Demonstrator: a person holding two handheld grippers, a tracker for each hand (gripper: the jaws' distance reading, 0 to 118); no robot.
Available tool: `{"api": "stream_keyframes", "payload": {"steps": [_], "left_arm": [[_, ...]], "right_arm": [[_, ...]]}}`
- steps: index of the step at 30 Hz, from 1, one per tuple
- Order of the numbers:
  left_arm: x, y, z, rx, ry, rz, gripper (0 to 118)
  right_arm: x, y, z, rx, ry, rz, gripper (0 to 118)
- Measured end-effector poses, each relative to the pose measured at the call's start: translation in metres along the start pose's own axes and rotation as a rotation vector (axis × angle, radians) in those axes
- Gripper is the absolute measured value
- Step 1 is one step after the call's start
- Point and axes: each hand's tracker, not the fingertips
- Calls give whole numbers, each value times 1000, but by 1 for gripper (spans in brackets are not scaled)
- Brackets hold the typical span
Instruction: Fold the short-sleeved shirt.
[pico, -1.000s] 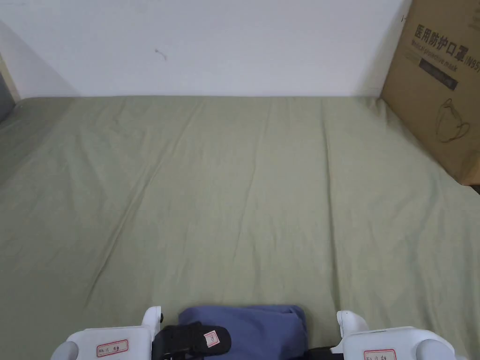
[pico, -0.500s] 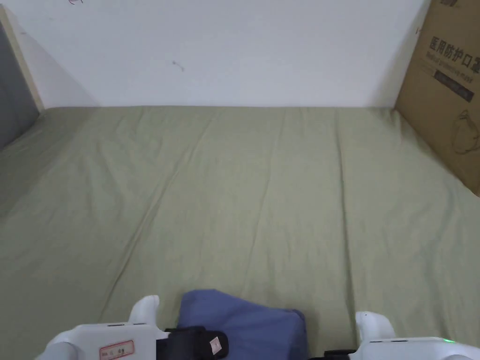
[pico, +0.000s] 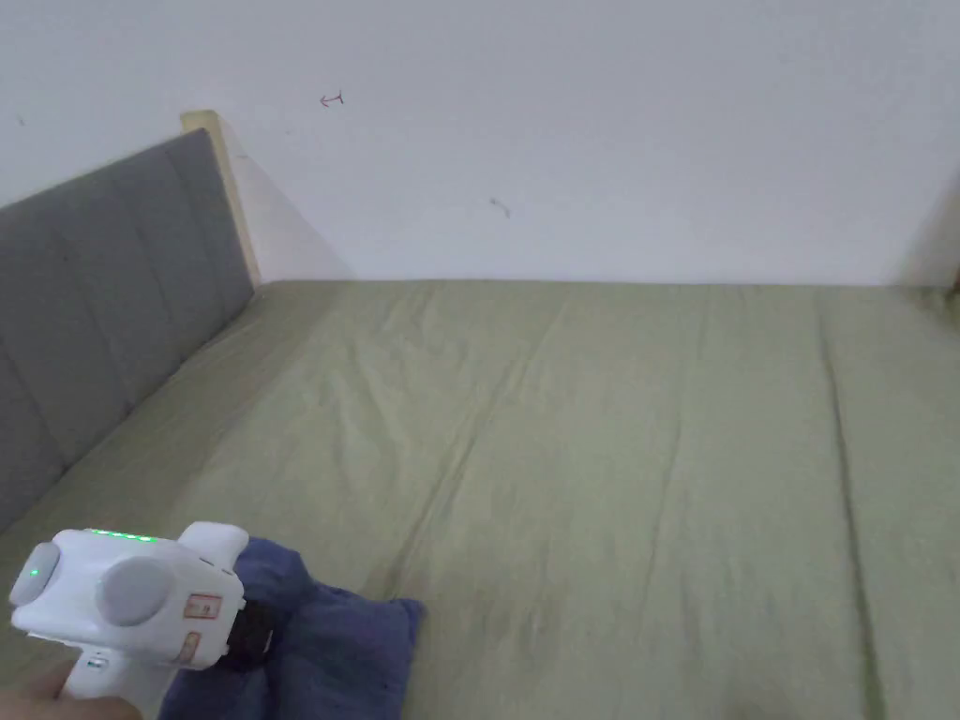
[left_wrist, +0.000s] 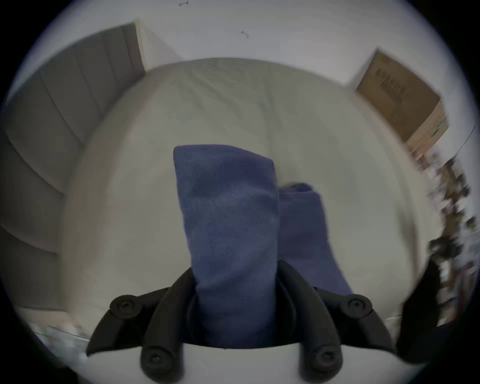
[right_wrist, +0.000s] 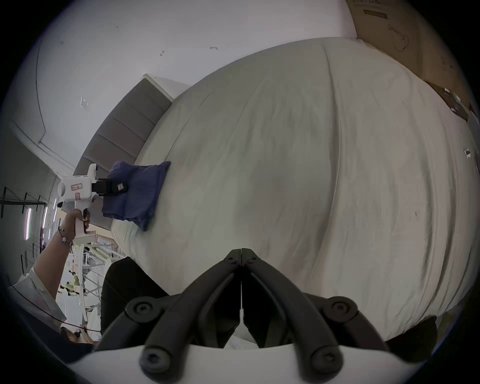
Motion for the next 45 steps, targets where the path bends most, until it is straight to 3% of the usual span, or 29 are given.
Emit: {"api": "stream_keyframes", "payload": {"steps": [2, 3, 4, 5, 7, 10, 17, 19, 22, 23, 28, 36, 39, 45], "left_arm": [[-6, 0, -9, -11, 103, -101, 24], [-8, 1, -12, -15, 145, -133, 31], [-11, 1, -17, -22, 163, -155, 45], [-19, 3, -22, -26, 207, -179, 68], [-23, 3, -27, -33, 305, -212, 88], [-29, 1, -9, 46, 392, -231, 89], [-54, -8, 38, 138, 217, 17, 90], [-51, -11, 46, 139, 193, 48, 82], [-43, -14, 46, 74, 50, 101, 11], [-36, -16, 47, 66, -19, 113, 7], [41, -19, 58, 113, -135, 100, 3], [192, -6, 112, 393, -431, 136, 0], [235, 5, 134, 508, -428, 111, 0], [271, 4, 171, 820, -214, 69, 0]], "right_arm": [[1, 1, -1, -2, -6, -10, 0], [-1, 2, -1, -3, -12, -14, 0], [-2, 3, -2, -5, -16, -15, 0], [-4, 4, -1, -6, -20, -15, 0], [-10, 6, 2, -5, -23, -4, 0], [-19, 10, 5, -1, -23, 19, 0], [-27, 22, -3, 6, -3, 35, 0], [-22, 25, -6, 9, 6, 33, 0], [-26, 29, -5, 16, 20, 50, 0], [-28, 30, -4, 19, 23, 61, 0], [-35, 34, 7, 55, 16, 110, 0], [-40, 43, 46, 144, -59, 125, 0], [-52, 56, 76, 269, -98, 168, 0], [-73, 80, 120, 670, -126, 196, 0]]}}
